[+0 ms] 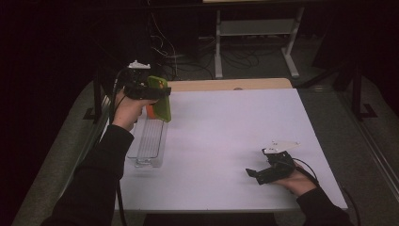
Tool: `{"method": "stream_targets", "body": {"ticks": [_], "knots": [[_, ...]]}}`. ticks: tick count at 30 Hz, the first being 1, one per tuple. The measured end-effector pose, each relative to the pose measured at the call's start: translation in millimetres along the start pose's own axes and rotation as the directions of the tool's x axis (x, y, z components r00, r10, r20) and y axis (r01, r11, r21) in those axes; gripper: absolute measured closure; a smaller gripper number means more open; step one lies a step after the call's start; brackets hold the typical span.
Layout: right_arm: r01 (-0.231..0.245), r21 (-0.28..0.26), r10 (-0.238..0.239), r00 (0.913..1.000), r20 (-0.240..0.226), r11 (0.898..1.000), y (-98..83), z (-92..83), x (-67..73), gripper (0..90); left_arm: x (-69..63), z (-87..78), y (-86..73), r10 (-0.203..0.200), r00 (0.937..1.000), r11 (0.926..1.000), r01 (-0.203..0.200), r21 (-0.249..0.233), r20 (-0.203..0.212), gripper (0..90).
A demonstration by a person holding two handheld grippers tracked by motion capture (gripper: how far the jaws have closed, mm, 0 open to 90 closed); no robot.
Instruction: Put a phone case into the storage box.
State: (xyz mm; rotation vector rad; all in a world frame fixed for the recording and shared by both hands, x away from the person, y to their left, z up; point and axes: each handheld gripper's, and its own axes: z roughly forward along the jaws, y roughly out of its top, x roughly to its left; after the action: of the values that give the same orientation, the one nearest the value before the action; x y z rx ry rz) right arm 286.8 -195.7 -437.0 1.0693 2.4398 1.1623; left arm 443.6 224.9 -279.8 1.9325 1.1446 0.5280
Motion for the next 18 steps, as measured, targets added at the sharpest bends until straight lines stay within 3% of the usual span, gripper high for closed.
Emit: {"method": "stream_targets", "body": {"ticks": [9, 13, 18], "knots": [[0.016, -0.004, -0.016, 0.9999, -0.002, 1.0, 0.2, 0.5, -0.7, 0.3, 15.9, 12.2, -1.2, -0.034, 0.9944, 0.9992, 0.036, 0.015, -0.1, 15.0], [0.017, -0.004, -0.017, 0.9999, 0.001, 1.0, 0.0, 0.4, -0.9, 0.3, 20.9, 20.7, -2.6, -0.042, 0.9869, 0.9985, 0.047, 0.027, -0.156, 14.9], [0.011, -0.001, -0.011, 0.9999, -0.003, 1.0, 0.1, 0.2, -0.9, 0.3, 26.7, 29.6, -5.1, -0.058, 0.9787, 0.9966, 0.068, 0.046, -0.197, 14.9]]}}
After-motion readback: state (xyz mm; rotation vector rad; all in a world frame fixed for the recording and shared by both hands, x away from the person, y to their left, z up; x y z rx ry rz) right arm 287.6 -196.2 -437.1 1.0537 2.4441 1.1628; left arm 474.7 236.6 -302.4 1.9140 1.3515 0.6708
